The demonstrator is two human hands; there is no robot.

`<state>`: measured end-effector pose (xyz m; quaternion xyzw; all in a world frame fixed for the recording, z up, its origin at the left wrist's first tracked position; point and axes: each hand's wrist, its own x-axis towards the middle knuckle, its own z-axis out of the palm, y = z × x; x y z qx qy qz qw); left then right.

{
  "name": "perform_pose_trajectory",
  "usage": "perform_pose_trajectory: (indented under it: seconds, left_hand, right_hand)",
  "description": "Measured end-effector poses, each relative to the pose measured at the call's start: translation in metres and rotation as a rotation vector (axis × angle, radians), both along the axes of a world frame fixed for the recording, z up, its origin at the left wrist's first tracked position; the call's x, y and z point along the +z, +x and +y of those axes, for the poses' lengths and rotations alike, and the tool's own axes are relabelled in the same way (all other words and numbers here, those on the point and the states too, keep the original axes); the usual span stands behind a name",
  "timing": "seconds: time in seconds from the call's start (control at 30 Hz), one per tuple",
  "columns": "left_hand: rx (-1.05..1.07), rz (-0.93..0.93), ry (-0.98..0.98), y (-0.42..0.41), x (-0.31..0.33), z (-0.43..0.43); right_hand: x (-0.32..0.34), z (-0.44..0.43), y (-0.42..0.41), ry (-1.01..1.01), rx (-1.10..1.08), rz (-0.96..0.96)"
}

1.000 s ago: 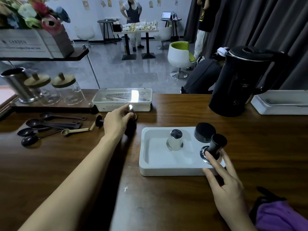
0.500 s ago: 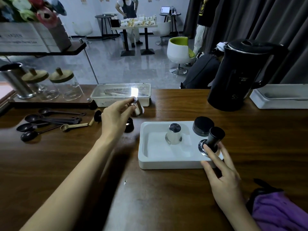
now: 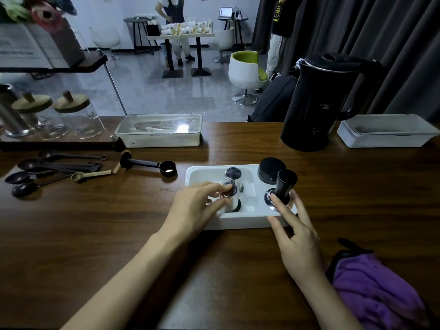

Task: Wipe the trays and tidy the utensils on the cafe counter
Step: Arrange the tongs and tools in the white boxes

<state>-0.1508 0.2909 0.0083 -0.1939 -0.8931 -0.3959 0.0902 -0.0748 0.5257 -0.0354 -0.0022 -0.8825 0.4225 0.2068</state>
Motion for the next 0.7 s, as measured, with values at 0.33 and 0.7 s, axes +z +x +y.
perform_pose_trajectory:
  seconds: [0.33, 0.7]
  left_hand:
    - [-0.043, -0.116, -0.121, -0.002, 0.006, 0.014]
    - [-0.05, -0.159, -0.046, -0.001, 0.008, 0.002]
  right_hand:
    - [-0.002, 0.001, -0.002, 0.0, -0.001, 0.004]
    - [0.003, -0.003, 0.001, 0.006, -0.005, -0.031]
